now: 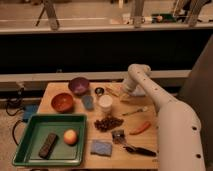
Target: Place banana in paper cup
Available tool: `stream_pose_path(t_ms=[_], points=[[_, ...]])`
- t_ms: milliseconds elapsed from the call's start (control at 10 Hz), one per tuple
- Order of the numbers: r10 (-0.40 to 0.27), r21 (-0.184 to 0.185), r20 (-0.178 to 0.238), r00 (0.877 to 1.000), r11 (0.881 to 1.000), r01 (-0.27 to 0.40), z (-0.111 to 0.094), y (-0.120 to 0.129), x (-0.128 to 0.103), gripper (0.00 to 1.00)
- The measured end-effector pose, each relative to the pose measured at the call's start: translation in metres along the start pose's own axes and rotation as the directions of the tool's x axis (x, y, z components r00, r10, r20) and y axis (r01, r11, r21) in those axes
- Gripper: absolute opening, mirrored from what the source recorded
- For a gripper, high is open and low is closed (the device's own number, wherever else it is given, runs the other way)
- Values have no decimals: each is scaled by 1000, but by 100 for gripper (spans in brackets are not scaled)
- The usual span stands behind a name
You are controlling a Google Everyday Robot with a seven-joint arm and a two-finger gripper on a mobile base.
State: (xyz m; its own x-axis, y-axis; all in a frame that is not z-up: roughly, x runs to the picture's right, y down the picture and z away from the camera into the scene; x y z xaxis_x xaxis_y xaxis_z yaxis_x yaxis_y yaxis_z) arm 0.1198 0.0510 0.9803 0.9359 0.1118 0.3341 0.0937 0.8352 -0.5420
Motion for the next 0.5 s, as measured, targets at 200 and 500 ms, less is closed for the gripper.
stream_pose_path(t_ms=[200,500], points=[[29,22,20,999,999,-29,-5,0,2,80],[52,46,34,998,998,-53,-12,0,1,80]])
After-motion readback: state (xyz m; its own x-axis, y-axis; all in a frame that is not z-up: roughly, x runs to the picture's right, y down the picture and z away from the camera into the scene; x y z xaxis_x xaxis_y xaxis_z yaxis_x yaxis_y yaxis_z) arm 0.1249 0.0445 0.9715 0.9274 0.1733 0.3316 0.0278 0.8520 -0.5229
